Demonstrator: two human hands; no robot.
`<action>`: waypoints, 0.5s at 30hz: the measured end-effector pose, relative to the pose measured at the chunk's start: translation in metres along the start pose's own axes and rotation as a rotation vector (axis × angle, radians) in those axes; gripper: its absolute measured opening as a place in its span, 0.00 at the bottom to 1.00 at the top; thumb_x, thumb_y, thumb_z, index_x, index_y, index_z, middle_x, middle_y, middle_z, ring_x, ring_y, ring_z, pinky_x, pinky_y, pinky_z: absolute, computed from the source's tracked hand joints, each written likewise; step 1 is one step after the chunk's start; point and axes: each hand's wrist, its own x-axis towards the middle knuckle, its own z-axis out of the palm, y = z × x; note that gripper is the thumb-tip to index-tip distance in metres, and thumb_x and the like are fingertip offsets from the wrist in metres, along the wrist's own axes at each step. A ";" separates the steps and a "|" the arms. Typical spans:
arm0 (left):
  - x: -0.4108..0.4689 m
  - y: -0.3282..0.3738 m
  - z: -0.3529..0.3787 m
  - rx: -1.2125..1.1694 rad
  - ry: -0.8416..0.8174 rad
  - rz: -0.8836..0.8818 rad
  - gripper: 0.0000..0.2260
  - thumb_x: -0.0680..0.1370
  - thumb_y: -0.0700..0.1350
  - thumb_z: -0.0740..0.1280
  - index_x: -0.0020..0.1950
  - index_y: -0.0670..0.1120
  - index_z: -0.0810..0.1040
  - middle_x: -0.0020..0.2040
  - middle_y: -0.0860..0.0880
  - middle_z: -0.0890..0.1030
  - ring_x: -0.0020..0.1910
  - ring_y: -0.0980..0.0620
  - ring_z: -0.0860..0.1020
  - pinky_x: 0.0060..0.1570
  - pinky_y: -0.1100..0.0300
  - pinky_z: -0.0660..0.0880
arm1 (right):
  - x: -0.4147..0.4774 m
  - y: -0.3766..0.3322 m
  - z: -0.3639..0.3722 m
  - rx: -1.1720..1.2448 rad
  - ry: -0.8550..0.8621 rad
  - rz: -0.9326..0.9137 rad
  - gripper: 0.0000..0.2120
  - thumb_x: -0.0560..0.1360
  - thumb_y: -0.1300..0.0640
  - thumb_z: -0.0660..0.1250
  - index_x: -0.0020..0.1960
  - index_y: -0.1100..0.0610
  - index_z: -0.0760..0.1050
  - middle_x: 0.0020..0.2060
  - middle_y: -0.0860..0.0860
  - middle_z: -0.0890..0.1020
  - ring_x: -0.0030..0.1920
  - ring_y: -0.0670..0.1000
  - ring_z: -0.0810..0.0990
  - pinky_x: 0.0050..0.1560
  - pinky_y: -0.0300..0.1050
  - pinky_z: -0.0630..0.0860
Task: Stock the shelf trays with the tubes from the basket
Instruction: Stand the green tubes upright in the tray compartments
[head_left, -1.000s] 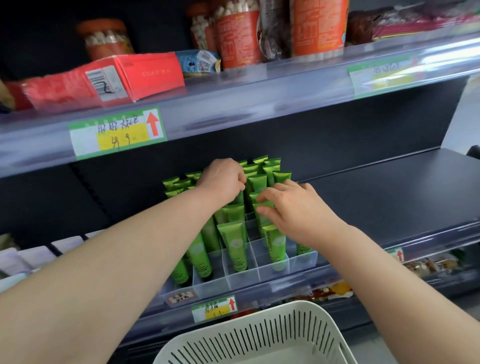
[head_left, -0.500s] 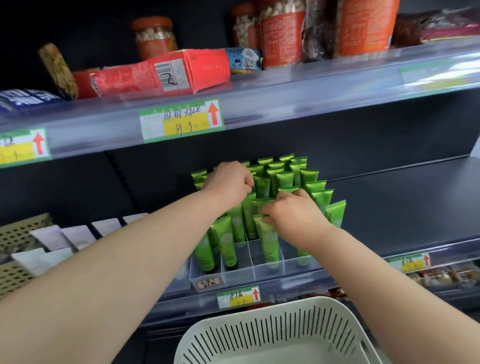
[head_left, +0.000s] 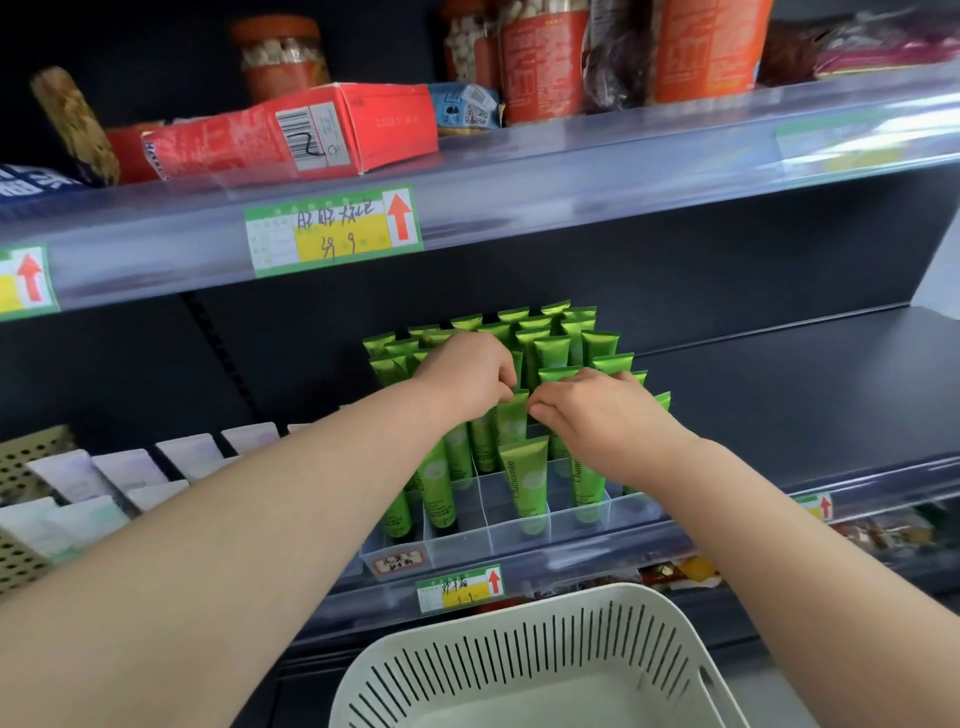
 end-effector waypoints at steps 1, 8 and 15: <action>0.001 0.001 0.003 0.032 -0.028 -0.001 0.07 0.75 0.46 0.72 0.53 0.49 0.84 0.51 0.51 0.82 0.51 0.51 0.79 0.49 0.57 0.74 | -0.001 0.002 0.001 -0.009 0.006 0.014 0.16 0.82 0.47 0.49 0.57 0.49 0.74 0.51 0.46 0.80 0.55 0.53 0.73 0.52 0.51 0.68; 0.005 0.001 0.012 0.067 -0.061 -0.039 0.07 0.76 0.47 0.71 0.53 0.47 0.83 0.52 0.50 0.81 0.50 0.49 0.78 0.47 0.56 0.73 | -0.005 0.005 0.003 0.007 0.017 0.062 0.15 0.82 0.50 0.49 0.59 0.49 0.73 0.53 0.47 0.80 0.57 0.53 0.73 0.52 0.51 0.67; 0.004 -0.006 0.000 -0.120 0.090 -0.048 0.07 0.75 0.51 0.72 0.47 0.49 0.85 0.48 0.53 0.83 0.48 0.52 0.80 0.52 0.54 0.77 | -0.002 0.003 0.002 -0.008 0.013 0.049 0.14 0.82 0.50 0.50 0.59 0.50 0.73 0.53 0.47 0.80 0.56 0.53 0.73 0.51 0.50 0.67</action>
